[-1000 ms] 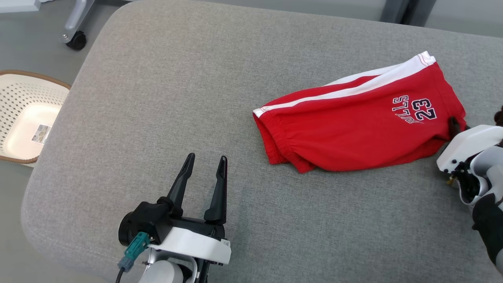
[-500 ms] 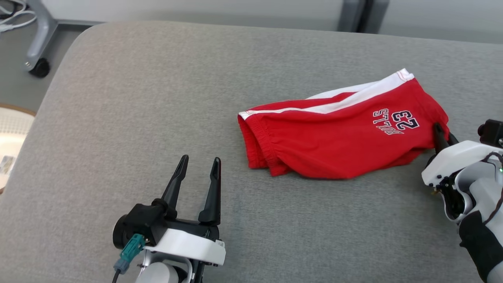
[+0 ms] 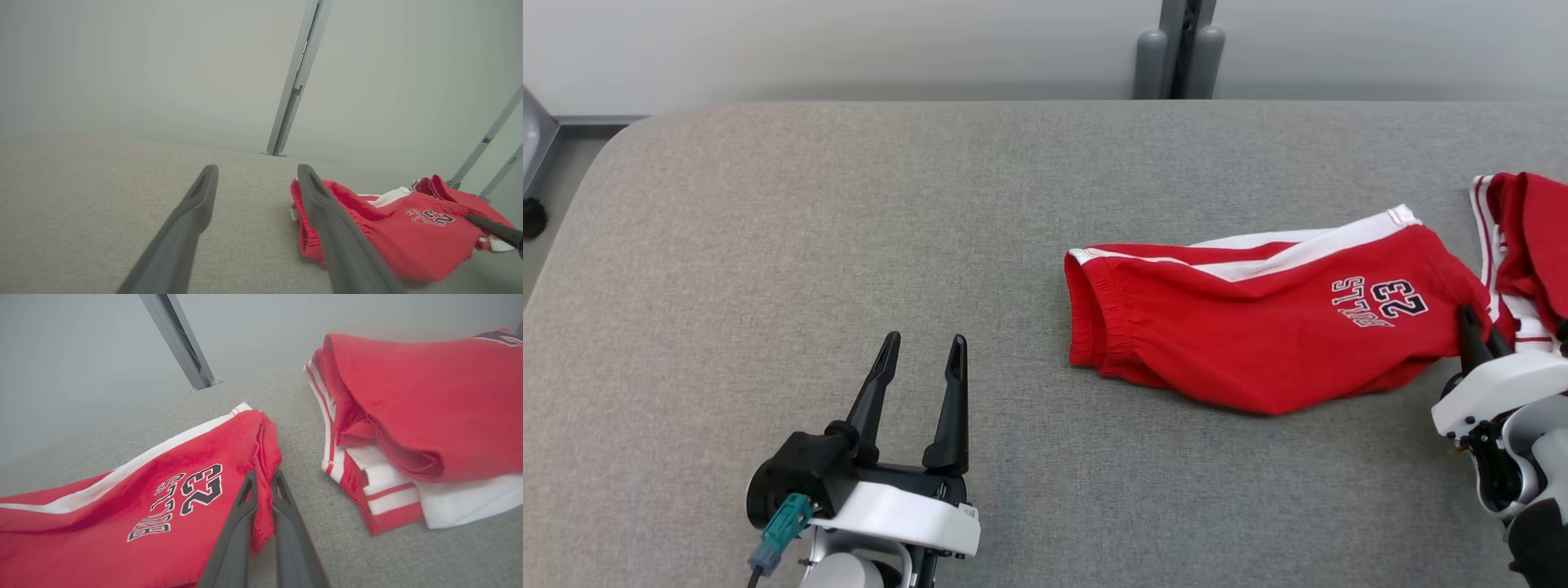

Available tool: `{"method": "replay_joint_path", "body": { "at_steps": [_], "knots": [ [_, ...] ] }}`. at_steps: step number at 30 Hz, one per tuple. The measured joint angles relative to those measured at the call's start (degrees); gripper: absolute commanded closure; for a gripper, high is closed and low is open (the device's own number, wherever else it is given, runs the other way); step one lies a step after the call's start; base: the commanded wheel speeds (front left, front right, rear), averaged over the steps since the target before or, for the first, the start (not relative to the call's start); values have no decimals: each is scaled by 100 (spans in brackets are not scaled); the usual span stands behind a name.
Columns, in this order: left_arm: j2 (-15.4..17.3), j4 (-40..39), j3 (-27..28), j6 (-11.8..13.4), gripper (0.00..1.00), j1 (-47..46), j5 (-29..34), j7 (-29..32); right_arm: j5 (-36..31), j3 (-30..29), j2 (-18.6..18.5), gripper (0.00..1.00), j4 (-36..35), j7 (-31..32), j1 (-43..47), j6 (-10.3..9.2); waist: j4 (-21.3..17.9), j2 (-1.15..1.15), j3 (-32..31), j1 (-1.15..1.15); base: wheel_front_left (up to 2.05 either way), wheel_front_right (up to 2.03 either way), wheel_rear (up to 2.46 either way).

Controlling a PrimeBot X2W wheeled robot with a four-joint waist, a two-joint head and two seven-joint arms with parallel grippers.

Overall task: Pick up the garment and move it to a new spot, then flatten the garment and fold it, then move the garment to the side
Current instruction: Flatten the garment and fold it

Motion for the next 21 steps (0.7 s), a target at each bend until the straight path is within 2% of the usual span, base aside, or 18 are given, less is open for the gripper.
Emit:
{"method": "replay_joint_path", "body": {
  "at_steps": [6,12,21],
  "knots": [
    [-1,26,-36,-3,0,43,-25,0,-177,-224,91,100,-155,-5,229,0,-102,0,-111,0,0,0,0],
    [-1,102,-86,-25,0,43,-43,0,-472,-410,191,100,-411,-5,231,0,-27,0,-207,0,0,0,0],
    [-1,132,-102,-38,0,156,-114,0,-887,-374,548,100,-1413,-5,401,0,252,0,-364,0,0,0,0]
  ]
}}
